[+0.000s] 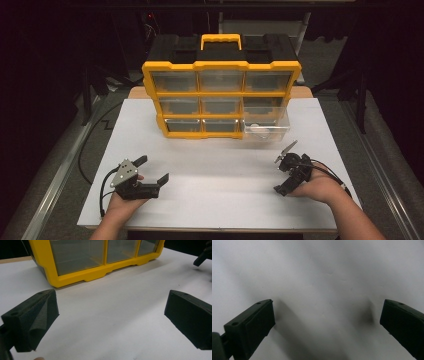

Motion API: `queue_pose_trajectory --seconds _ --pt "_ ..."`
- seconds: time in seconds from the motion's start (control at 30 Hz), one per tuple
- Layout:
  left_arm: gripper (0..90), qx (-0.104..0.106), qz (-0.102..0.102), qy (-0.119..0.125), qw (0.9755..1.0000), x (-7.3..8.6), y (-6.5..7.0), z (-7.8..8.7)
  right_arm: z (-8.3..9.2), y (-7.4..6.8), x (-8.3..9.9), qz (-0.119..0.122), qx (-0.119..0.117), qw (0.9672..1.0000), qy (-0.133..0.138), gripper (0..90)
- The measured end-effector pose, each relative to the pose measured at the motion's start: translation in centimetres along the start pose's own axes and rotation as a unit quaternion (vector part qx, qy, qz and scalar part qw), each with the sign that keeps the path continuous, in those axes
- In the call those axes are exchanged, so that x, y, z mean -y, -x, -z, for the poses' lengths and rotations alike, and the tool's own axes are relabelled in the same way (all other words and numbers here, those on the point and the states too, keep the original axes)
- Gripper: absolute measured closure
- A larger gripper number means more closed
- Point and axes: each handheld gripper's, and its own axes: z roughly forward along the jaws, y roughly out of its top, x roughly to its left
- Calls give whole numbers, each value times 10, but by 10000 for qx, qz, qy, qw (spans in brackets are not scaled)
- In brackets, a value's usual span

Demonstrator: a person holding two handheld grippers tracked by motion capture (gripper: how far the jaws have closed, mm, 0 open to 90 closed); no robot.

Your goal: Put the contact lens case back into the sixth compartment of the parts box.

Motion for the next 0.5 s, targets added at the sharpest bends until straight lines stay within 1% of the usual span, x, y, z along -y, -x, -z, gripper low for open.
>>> queue_pose_trajectory --seconds 0.07,0.1,0.17,0.2,0.3,0.37,0.4,0.47,0.5 --pt "4 4 -8 11 10000 0 0 1 -2 0 1 -27 7 10000 69 1" --pt "3 1 -13 19 10000 -1 -1 1 -2 0 2 -64 4 9999 145 2" --pt "4 8 -7 52 10000 -1 0 3 -2 -1 3 -115 68 9992 375 2" --pt "4 -1 -14 58 10000 -1 -1 3 -1 -2 4 -131 62 9986 515 1" --pt "4 -7 41 41 10000 -1 -2 3 0 -4 9 -232 0 9953 944 1" --pt "4 -10 61 33 10000 -1 -2 2 1 -5 13 -356 -55 9913 1269 1" --pt "4 -12 63 32 10000 -1 -2 2 1 -5 15 -404 -63 9886 1452 1" --pt "3 -2 65 7 10000 -1 -1 2 1 -7 18 -536 -68 9823 1793 1" --pt "4 1 78 -1 10000 -1 -1 2 0 -7 19 -627 -79 9787 1956 2"
